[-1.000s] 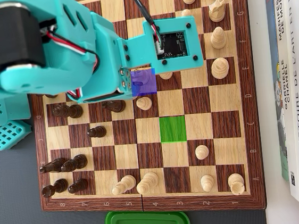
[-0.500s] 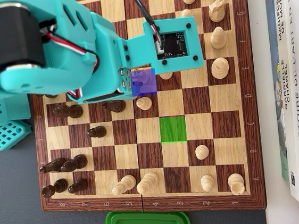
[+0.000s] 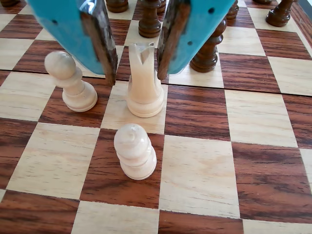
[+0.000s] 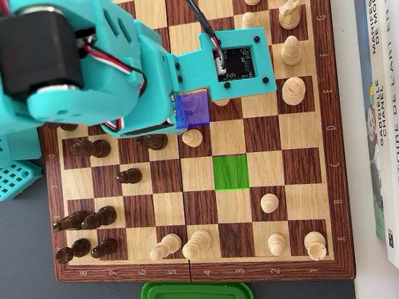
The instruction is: Play chess
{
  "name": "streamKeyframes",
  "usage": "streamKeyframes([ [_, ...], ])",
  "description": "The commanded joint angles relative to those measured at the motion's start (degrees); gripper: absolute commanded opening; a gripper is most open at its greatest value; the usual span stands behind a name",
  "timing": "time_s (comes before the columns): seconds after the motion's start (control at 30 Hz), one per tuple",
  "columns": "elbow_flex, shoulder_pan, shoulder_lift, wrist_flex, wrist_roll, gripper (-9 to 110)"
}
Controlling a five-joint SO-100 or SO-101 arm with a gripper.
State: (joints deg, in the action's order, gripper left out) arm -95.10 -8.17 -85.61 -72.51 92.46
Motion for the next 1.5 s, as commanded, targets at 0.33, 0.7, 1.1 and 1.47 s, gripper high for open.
streamKeyframes([
  [0.33, 2.5, 0.3, -0.7, 0.4, -0.1, 4],
  [0.7, 2.6, 0.3, -1.1, 0.4, -0.2, 3],
  [1.1, 1.8, 0.4, -9.2, -0.2, -0.2, 3],
  [1.47, 1.8, 3.9, -14.2, -0.3, -0.2, 3],
])
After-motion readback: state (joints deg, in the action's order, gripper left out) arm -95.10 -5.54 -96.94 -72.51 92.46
